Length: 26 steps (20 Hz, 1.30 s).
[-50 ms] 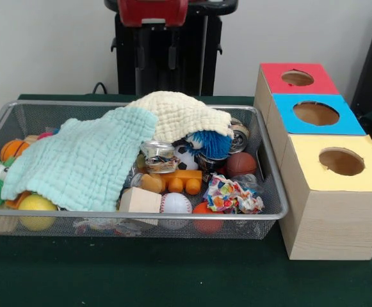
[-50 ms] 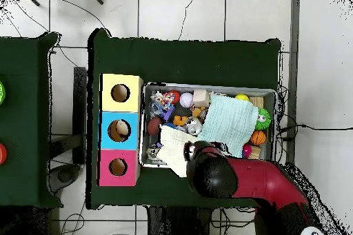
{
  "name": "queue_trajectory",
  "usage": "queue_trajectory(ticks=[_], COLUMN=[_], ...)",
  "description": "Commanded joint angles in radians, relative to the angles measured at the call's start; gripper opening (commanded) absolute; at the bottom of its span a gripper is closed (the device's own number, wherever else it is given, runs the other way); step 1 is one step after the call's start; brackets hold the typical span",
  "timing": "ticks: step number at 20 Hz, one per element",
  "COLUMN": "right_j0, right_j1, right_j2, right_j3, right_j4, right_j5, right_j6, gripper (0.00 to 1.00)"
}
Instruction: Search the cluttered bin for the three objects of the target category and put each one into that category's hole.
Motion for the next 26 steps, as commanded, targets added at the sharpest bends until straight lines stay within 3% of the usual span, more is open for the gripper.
queue_trajectory(ticks=[1,14,26], right_j0=[-0.033,-0.061,-0.050], right_j1=[0.122,0.286,0.354], right_j2=[0.040,0.042,0.051], right_j3=[-0.142,-0.263,-0.384], right_j4=[-0.047,-0.111,-0.141], right_j5=[0.104,0.081,0.129], right_j6=[-0.058,-0.100,-0.115], gripper=[1.00,1.00,1.00])
